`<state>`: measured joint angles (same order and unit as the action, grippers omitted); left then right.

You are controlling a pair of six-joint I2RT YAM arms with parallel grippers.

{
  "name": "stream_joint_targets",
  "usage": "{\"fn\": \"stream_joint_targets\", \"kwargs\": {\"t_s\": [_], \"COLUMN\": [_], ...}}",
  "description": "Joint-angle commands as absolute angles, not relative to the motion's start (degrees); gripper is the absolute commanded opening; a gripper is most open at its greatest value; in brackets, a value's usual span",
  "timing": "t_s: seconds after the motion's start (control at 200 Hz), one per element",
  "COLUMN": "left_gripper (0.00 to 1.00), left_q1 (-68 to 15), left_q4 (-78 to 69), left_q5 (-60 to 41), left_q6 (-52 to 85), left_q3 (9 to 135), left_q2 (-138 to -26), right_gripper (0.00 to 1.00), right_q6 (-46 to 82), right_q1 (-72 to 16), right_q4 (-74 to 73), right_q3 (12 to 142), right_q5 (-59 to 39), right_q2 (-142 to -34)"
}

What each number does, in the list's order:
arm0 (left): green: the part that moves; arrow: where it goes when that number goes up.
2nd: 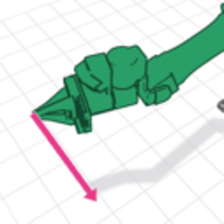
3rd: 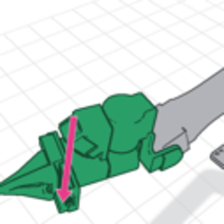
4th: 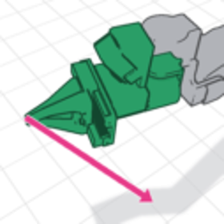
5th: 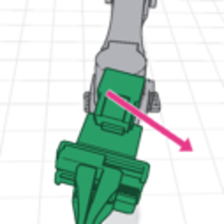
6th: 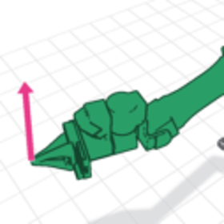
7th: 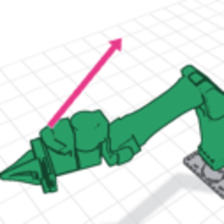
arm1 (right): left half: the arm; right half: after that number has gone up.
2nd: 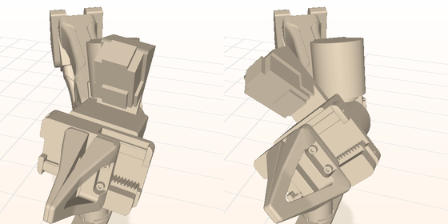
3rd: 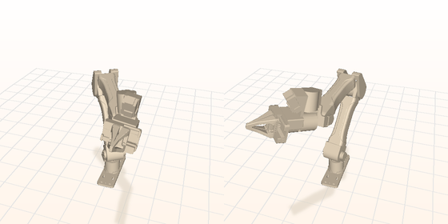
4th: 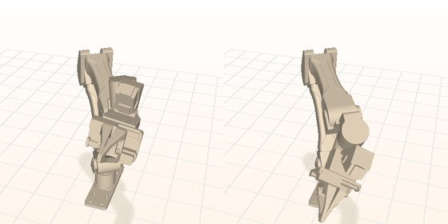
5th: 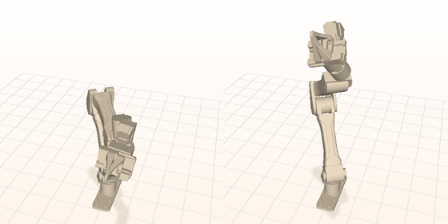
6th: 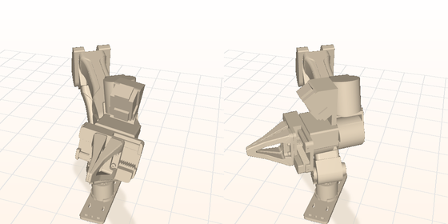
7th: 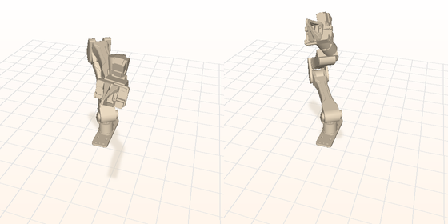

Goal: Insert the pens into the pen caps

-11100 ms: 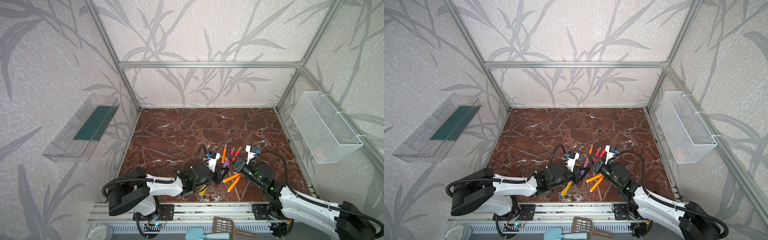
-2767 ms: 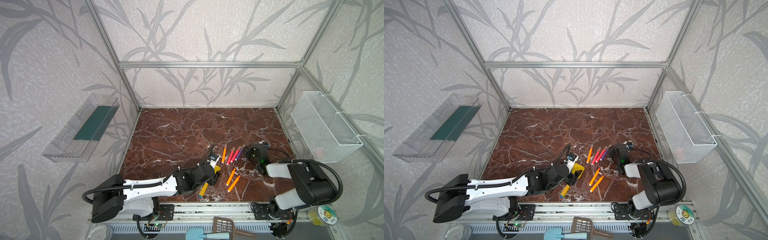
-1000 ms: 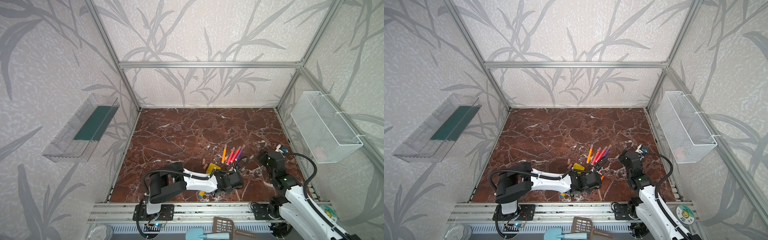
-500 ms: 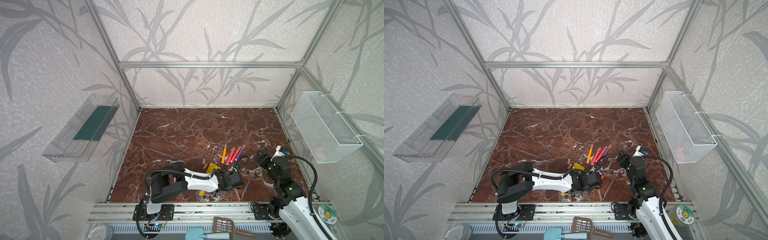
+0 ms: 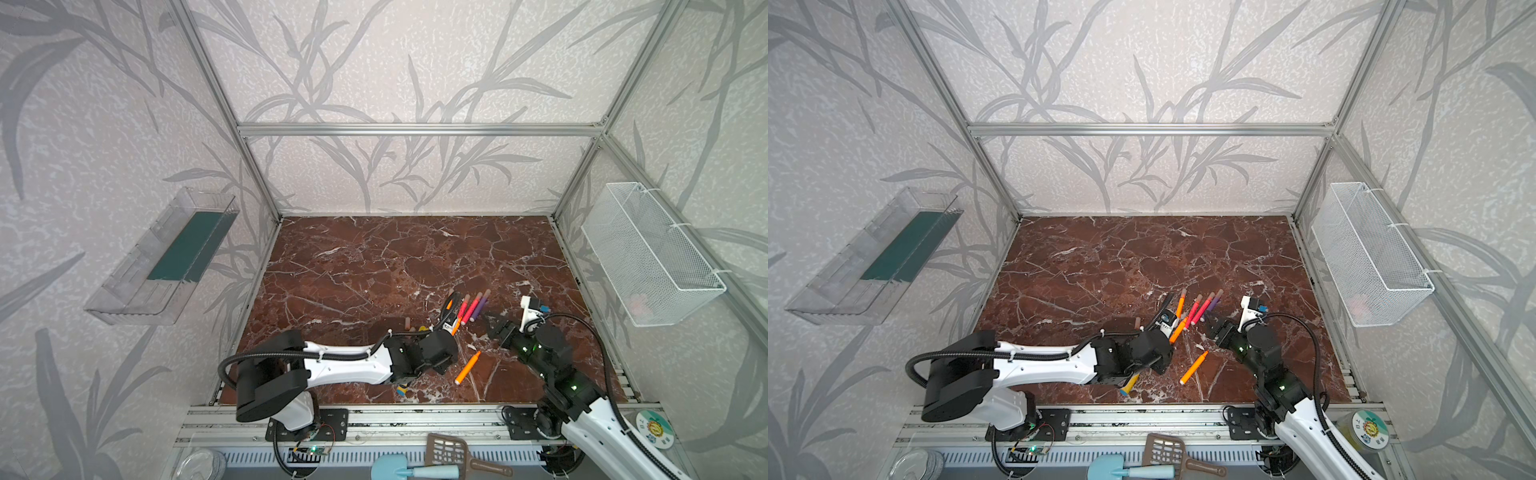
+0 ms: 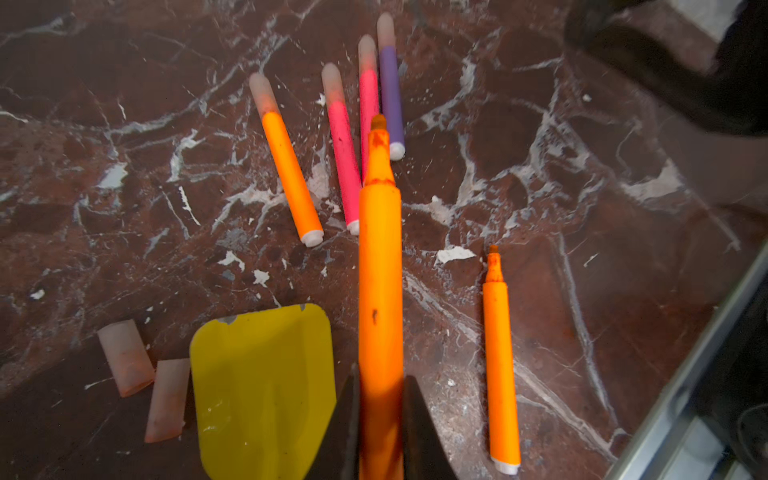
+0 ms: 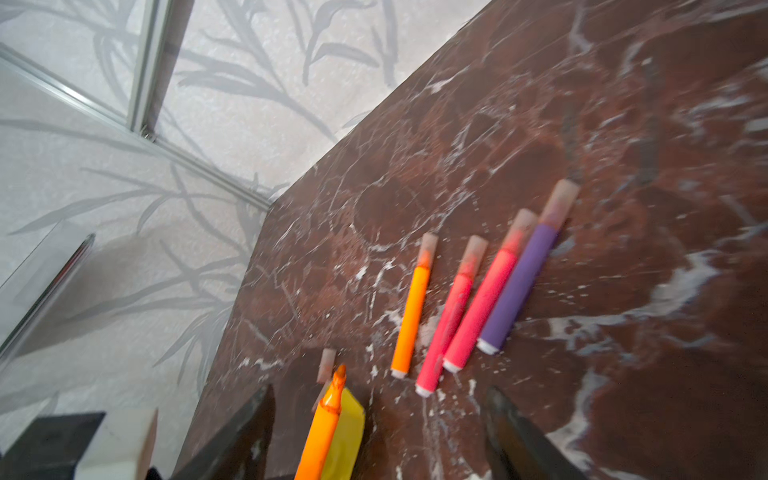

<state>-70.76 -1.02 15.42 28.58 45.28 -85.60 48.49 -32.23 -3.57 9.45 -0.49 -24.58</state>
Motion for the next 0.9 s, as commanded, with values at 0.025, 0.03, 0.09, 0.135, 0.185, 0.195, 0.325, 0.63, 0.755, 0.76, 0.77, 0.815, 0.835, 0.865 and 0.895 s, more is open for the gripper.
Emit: {"fn": "stream_joint_targets", "kwargs": {"t_s": [0.025,0.03,0.09,0.135,0.185,0.195,0.325,0.63,0.755,0.76,0.77,0.815,0.835,0.865,0.895], "left_gripper": [0.04,0.04,0.03,0.03,0.02,0.02,0.02,0.03,0.03,0.03,0.03,0.03,0.03,0.03,0.03], "left_q1": [-70.75,-70.75,-70.75,-70.8,-70.75,-70.75,-70.8,-70.76,-70.75,-70.75,-70.75,-70.75,-70.75,-70.75,-70.75], "left_q4": [-6.68,-6.68,-6.81,-6.66,-7.56,-7.69,-9.3,-10.15,-10.54,-10.54,-10.55,-10.63,-10.63,-10.75,-10.77], "left_q5": [16.42,16.38,15.91,15.64,15.08,14.91,13.96,11.56,11.73,11.8,11.74,11.85,11.7,11.7,11.8], "left_q6": [29.05,29.03,28.99,28.71,27.96,27.95,27.38,27.0,26.96,26.97,26.98,26.87,26.89,26.83,26.81], "left_q3": [42.92,42.9,42.99,42.98,42.7,42.67,41.96,40.66,40.0,39.91,39.9,39.89,39.82,39.87,39.89], "left_q2": [-81.9,-81.82,-81.33,-81.17,-80.95,-80.84,-79.91,-78.41,-77.96,-77.96,-77.96,-78.09,-78.16,-78.23,-78.35], "right_gripper": [0.76,0.76,0.76,0.76,0.75,0.75,0.7,0.54,0.44,0.43,0.42,0.34,0.3,0.24,0.18], "right_q6": [49.01,49.02,49.55,49.94,50.4,50.48,51.91,52.51,52.86,52.89,52.95,53.08,53.09,53.24,53.47], "right_q1": [-40.57,-40.85,-43.05,-44.19,-45.26,-45.44,-47.39,-49.52,-50.25,-50.26,-50.34,-50.6,-50.69,-50.78,-50.8], "right_q4": [-12.51,-12.76,-15.59,-17.42,-19.14,-19.51,-22.58,-26.19,-27.31,-27.37,-27.41,-27.72,-27.77,-27.79,-27.77], "right_q3": [9.72,9.69,9.73,9.99,10.44,10.52,11.72,15.67,15.88,15.89,15.99,16.08,16.15,16.22,16.24], "right_q5": [7.08,7.23,8.27,8.51,8.77,8.89,10.27,10.21,10.06,10.04,10.03,9.93,9.93,10.02,10.15], "right_q2": [-27.93,-28.07,-30.71,-32.92,-35.32,-35.83,-42.15,-51.73,-53.12,-53.19,-53.29,-53.72,-53.88,-54.09,-54.22]}}
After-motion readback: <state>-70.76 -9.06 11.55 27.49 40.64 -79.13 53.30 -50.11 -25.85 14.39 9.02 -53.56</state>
